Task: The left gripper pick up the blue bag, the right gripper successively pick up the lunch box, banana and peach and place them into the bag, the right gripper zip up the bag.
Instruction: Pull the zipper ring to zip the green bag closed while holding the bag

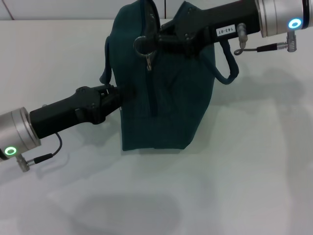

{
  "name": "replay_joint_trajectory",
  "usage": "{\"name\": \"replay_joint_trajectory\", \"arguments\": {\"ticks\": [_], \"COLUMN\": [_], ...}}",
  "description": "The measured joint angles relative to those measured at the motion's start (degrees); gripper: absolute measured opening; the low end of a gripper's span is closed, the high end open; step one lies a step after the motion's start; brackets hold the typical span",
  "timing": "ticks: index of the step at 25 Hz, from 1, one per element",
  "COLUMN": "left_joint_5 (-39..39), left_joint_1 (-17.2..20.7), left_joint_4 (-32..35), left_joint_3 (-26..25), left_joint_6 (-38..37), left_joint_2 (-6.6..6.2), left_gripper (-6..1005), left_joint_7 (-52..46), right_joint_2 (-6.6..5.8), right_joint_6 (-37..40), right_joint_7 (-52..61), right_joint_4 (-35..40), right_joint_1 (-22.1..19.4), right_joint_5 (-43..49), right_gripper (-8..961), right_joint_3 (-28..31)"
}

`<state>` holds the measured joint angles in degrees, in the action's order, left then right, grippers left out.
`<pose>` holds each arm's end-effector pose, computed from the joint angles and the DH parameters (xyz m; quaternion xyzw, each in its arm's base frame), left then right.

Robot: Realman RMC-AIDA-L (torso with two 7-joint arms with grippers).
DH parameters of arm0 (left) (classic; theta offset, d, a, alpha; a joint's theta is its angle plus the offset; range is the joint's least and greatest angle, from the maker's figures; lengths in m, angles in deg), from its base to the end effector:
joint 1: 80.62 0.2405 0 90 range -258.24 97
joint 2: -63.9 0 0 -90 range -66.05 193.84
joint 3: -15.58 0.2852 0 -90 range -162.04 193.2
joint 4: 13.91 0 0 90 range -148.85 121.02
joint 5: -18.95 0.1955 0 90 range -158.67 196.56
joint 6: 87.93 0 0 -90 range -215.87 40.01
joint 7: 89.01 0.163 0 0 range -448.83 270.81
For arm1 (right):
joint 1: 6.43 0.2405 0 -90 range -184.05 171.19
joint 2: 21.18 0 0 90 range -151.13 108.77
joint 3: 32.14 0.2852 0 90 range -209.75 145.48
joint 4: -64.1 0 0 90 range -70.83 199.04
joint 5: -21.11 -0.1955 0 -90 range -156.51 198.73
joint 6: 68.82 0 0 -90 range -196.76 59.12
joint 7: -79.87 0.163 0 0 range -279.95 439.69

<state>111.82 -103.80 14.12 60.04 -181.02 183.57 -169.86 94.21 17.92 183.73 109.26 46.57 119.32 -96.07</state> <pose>-0.2690 0.3028 -0.0331 -0.8486 -0.3144 -0.4090 0.1169 0.0709 0.4039 -0.0303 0.9655 -0.1047 -0.2378 0.0166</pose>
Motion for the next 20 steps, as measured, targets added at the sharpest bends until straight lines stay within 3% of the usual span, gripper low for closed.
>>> {"name": "replay_joint_trajectory", "arguments": {"ticks": [10, 20], "left_joint_5": [0.4, 0.35], "left_joint_1": [0.01, 1.04], "left_joint_4": [-0.02, -0.09], "left_joint_3": [5.32, 6.58], "left_joint_6": [0.0, -3.62], "left_joint_2": [-0.06, -0.05], "left_gripper": [93, 67], "left_joint_7": [3.06, 6.76], "right_joint_2": [-0.26, -1.76], "right_joint_6": [0.01, -0.42], "right_joint_7": [2.84, 5.92], "right_joint_4": [0.01, -3.49], "right_joint_1": [0.18, 0.51], "right_joint_5": [-0.23, -0.3], "right_gripper": [7, 7], "right_joint_3": [0.56, 1.59]}}
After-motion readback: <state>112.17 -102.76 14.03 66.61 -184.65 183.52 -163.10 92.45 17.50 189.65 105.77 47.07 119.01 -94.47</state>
